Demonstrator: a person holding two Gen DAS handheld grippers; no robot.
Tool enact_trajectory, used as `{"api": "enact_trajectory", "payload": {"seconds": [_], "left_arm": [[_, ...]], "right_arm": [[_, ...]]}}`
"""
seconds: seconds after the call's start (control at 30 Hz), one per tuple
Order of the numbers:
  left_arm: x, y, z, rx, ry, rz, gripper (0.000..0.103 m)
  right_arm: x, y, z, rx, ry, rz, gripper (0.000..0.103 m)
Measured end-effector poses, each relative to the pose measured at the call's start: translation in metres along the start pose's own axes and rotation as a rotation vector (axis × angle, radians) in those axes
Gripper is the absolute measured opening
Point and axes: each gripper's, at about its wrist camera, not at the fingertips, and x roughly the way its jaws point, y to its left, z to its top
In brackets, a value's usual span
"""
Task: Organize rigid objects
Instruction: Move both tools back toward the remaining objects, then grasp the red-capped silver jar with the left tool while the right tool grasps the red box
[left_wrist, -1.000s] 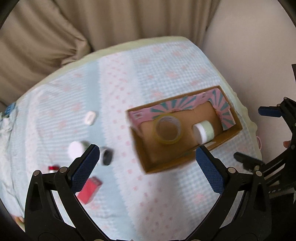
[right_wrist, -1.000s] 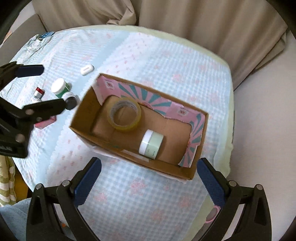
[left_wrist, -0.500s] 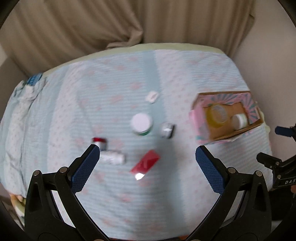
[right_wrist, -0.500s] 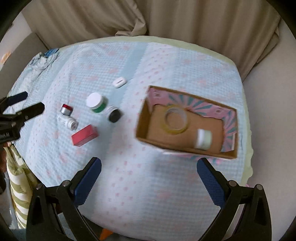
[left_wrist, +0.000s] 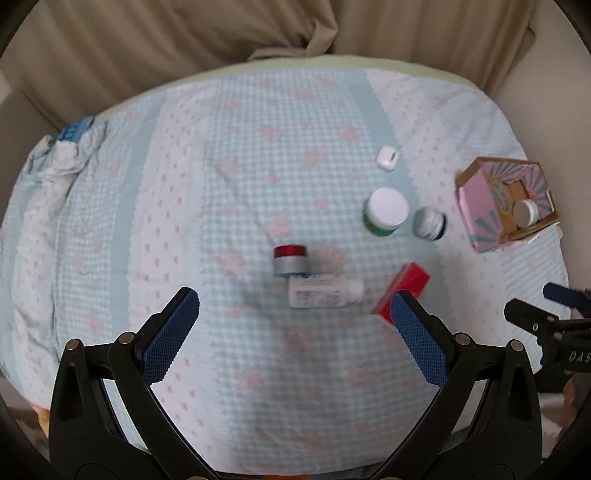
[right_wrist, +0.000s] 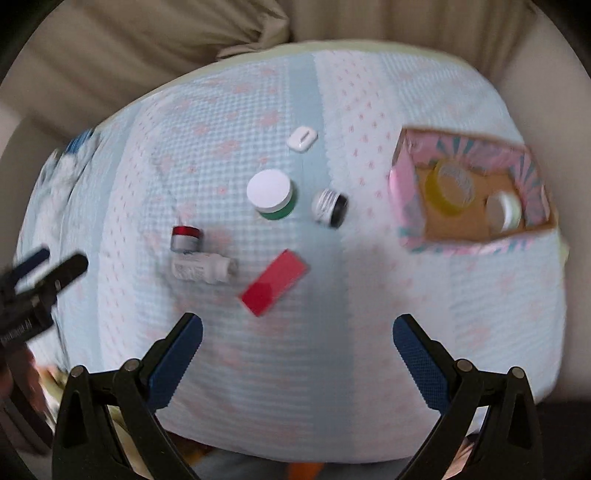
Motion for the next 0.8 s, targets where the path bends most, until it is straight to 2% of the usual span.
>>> {"api": "enact_trajectory", "payload": {"seconds": [0.17,0.27,0.67,0.77,0.8], "left_arm": [[0.047,0.027,0.007,-0.027,0.065,-0.032,0.103],[0.074,0.034,0.013,-0.043,0.100,-0.053,0.103],[0.181,0.027,0.032,-0.043,0.217,-0.092,0.101],[0.205,0.023,0.034,-0.028,0.243,-0.087,0.099],[0.213,0.022,0.034,-0.028,0.254,-0.089,0.097]], "right_arm": [[0.035,0.019,-0.002,0.213,0.017,0.014,0.103],[0.056,0.026,-0.004,0.275,0.033,0.000,0.103],[0.140,0.009,0.000,0.566,0.110,-0.017,0.099],[0.160,0.007,0.003,0.601,0.139,-0.038,0.099],[0.167,0.007,0.004,0.604,0.149,-0.044,0.095]]}}
